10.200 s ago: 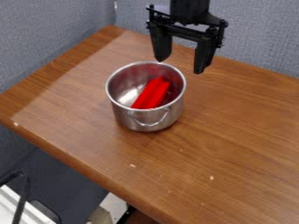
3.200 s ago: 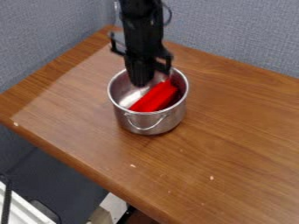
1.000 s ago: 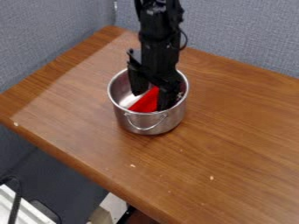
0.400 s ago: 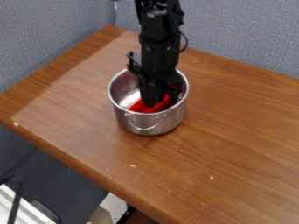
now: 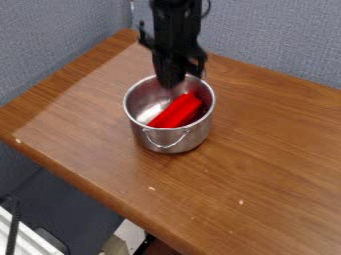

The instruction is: Move the red object from the metal pot to the table

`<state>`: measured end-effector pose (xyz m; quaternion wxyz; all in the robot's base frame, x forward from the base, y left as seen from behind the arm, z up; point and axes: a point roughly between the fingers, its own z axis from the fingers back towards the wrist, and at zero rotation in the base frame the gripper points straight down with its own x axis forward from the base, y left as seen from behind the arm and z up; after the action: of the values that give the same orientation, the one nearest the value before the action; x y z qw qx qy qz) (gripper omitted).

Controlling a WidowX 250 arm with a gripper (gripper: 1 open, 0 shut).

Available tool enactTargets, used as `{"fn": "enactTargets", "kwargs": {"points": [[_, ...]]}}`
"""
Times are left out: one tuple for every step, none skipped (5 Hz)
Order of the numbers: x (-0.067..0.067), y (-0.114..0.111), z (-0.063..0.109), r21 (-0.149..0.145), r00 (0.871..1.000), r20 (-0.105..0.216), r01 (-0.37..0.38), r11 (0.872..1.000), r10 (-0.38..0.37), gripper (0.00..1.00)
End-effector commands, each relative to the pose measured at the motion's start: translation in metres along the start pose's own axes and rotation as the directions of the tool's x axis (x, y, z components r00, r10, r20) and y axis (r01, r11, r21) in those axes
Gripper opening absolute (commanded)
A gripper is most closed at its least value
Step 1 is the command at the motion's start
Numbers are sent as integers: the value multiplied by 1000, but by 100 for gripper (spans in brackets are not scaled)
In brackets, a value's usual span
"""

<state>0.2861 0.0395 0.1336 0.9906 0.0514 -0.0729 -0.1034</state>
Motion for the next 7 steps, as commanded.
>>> {"fn": "enactTargets", "kwargs": {"points": [[14, 1, 34, 34, 996, 87, 9, 999, -12, 100], [14, -3, 37, 19, 997, 73, 8, 1000, -10, 100], [3, -8, 24, 5, 999, 28, 33, 999, -33, 100], [-3, -9, 7, 2, 998, -11, 59, 998, -59, 100], [-5, -10, -7, -6, 997, -35, 71, 997, -72, 100], [-5, -12, -19, -9, 995, -50, 83, 997, -83, 100], [-6, -13, -30, -9, 994, -64, 87, 996, -88, 100]]}}
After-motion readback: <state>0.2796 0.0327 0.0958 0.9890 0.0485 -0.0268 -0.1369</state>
